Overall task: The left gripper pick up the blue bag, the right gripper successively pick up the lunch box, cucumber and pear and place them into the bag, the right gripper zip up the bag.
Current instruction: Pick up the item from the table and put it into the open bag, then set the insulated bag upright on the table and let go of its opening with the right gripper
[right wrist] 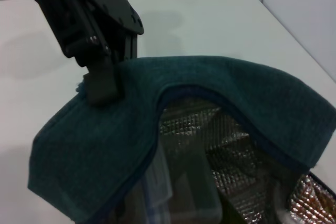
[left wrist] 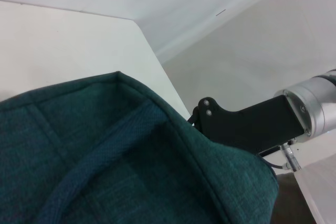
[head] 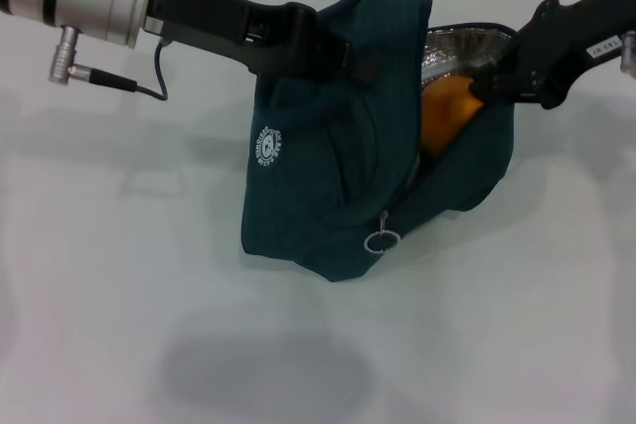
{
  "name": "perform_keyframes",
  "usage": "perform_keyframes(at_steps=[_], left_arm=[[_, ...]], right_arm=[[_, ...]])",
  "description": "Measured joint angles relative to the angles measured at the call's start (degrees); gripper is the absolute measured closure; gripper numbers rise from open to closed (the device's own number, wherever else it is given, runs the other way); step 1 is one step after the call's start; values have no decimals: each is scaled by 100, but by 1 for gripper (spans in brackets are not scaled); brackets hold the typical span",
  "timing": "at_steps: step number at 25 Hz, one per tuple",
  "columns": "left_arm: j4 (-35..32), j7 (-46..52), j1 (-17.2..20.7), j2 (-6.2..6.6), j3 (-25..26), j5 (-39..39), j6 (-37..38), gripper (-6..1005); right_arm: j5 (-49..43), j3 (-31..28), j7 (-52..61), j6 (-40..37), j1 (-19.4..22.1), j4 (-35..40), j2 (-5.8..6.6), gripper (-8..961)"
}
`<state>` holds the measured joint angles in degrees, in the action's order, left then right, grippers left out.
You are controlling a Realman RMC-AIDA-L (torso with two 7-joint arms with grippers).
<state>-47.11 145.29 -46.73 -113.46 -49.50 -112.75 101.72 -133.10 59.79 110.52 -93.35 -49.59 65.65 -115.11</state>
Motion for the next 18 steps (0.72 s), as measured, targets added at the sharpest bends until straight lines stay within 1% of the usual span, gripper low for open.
perform_keyframes(at_steps=[5, 10, 13, 14, 15, 18], left_arm=[[-1, -33, -1, 5, 2, 0, -4, 928], [0, -76, 27, 10, 2, 0, 1, 928], [-1, -101, 64, 20, 2, -1, 4, 929], [-1, -115, 73, 23, 2, -2, 4, 929], [0, -130, 78, 23, 1, -2, 5, 929], [0, -147, 85, 13, 1, -2, 5, 929]], right_arm=[[283, 2, -135, 69, 173, 13, -15, 857], [805, -67, -159, 256, 460, 176, -4, 723], [1060, -261, -166, 424, 701, 404, -8, 642], [1230, -455, -178, 558, 850, 488, -12, 595], [1280, -498, -187, 581, 884, 492, -13, 548], [1626, -866, -236, 720, 1128, 467, -4, 407]])
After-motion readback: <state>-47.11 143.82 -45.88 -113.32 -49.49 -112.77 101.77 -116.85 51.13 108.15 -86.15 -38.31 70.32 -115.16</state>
